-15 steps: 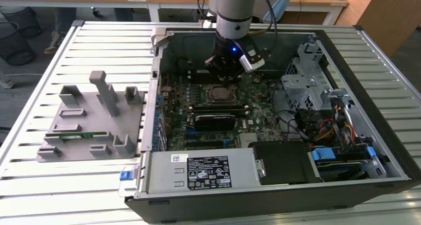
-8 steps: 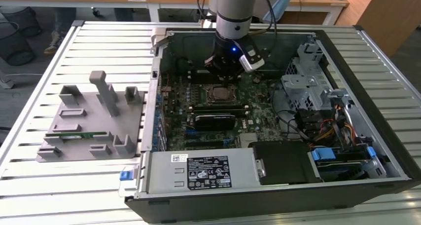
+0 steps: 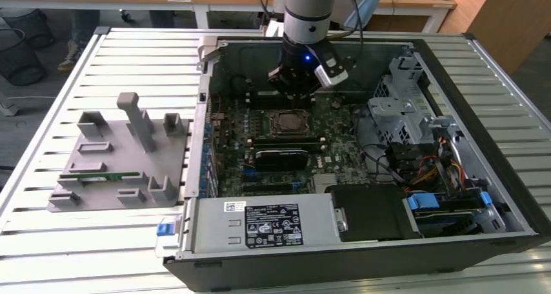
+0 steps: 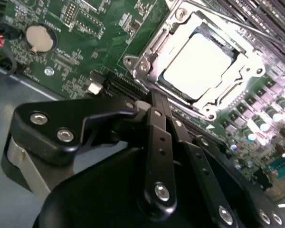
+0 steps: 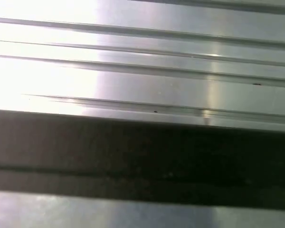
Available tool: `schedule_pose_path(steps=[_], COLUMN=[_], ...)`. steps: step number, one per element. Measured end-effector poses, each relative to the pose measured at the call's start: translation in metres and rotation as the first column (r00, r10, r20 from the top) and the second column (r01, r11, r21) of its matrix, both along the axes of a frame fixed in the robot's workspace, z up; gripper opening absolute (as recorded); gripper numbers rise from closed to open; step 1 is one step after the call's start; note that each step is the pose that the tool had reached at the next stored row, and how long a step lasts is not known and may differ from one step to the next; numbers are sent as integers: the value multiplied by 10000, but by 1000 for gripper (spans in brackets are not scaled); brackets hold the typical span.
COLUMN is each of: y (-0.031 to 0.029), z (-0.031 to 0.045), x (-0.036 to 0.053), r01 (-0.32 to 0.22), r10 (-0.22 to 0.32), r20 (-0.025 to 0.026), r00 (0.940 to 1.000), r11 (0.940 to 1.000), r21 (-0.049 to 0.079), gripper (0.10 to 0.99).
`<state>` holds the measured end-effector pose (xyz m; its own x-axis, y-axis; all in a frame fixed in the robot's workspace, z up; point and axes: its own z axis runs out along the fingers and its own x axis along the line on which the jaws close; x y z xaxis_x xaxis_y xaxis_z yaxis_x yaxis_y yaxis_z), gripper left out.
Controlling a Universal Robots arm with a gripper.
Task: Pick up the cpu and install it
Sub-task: 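Install the first cpu locking lever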
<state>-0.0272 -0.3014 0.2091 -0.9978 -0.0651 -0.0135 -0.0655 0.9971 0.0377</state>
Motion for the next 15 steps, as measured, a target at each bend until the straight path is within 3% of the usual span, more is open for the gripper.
schedule_pose_path(steps=[15], y=[-82], z=[8], x=[3], r01=[0], r10=[0], r20=[0], r00=[10000], r11=[10000], r21=[17], gripper=[106])
